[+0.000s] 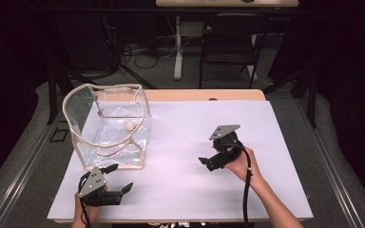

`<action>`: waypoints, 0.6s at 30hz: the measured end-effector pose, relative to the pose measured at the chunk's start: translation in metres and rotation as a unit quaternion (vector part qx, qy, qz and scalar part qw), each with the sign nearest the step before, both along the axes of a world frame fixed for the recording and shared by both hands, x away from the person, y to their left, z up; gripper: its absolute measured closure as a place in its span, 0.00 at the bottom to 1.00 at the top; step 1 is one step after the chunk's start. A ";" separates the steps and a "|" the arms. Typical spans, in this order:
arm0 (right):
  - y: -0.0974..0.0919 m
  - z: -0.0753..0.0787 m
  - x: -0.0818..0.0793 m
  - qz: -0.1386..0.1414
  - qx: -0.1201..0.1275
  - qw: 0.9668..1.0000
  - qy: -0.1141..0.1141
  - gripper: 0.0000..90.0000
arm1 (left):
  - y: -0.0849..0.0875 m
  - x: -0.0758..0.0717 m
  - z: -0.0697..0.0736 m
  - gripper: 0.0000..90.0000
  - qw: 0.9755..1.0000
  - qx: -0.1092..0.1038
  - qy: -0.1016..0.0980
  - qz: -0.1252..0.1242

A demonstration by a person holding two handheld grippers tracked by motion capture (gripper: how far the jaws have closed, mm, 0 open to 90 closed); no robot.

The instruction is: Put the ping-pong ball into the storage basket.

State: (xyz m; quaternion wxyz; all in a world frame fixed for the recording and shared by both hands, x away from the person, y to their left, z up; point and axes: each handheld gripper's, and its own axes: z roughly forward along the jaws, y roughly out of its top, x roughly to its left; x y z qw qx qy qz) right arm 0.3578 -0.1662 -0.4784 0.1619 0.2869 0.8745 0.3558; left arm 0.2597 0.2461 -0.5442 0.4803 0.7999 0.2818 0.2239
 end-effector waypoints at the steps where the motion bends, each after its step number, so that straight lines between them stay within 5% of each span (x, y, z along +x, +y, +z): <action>1: -0.002 -0.002 -0.001 -0.003 0.000 1.000 0.001 0.00 | 0.000 0.000 0.000 0.18 1.000 0.001 -0.001 0.000; 18: -0.026 -0.027 -0.021 -0.029 0.013 0.999 0.000 0.00 | 0.000 0.000 0.000 0.18 1.000 -0.001 0.001 0.001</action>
